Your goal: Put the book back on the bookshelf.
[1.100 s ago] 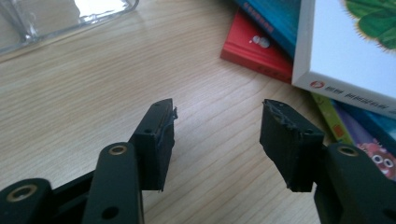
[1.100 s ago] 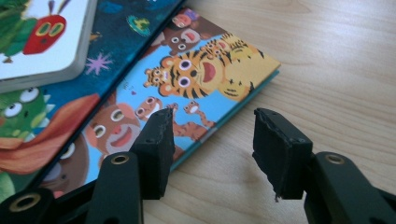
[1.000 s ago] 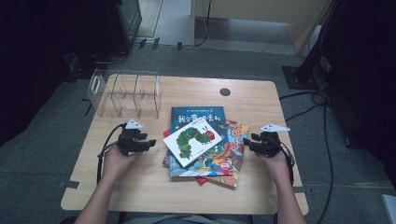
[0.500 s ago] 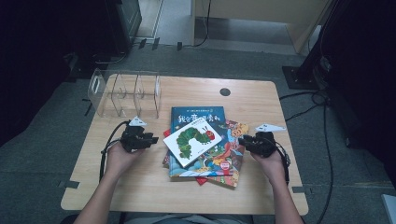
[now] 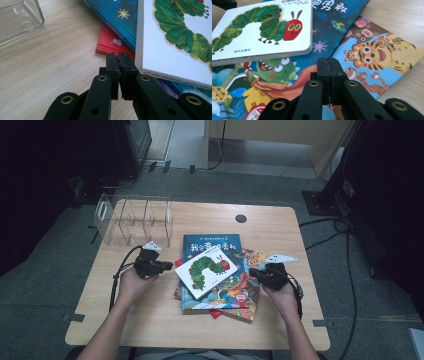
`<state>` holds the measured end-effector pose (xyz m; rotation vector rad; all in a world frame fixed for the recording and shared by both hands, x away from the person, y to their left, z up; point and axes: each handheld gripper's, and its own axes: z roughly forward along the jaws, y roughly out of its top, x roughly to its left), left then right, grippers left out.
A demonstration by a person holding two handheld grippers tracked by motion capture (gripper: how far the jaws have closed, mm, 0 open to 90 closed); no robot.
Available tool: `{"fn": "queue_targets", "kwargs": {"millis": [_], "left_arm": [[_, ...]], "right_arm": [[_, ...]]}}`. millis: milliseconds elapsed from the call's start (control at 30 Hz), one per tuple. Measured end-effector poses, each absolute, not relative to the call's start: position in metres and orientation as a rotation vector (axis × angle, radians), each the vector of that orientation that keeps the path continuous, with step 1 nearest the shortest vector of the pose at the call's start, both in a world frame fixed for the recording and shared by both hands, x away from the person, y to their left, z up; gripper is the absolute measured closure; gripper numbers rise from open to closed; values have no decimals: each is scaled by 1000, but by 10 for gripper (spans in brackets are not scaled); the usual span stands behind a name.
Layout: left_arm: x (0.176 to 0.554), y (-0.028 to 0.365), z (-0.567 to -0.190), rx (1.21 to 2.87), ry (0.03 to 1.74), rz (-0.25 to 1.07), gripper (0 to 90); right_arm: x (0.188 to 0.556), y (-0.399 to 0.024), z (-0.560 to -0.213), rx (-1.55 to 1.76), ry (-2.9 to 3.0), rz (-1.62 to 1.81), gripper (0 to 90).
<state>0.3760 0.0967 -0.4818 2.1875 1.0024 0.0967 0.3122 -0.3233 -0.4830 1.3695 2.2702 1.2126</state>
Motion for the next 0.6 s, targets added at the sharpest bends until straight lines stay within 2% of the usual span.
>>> {"fn": "queue_targets", "kwargs": {"millis": [600], "left_arm": [[376, 84, -485, 2205, 951, 44, 897]], "right_arm": [[322, -302, -494, 1365, 2324, 1211, 899]]}}
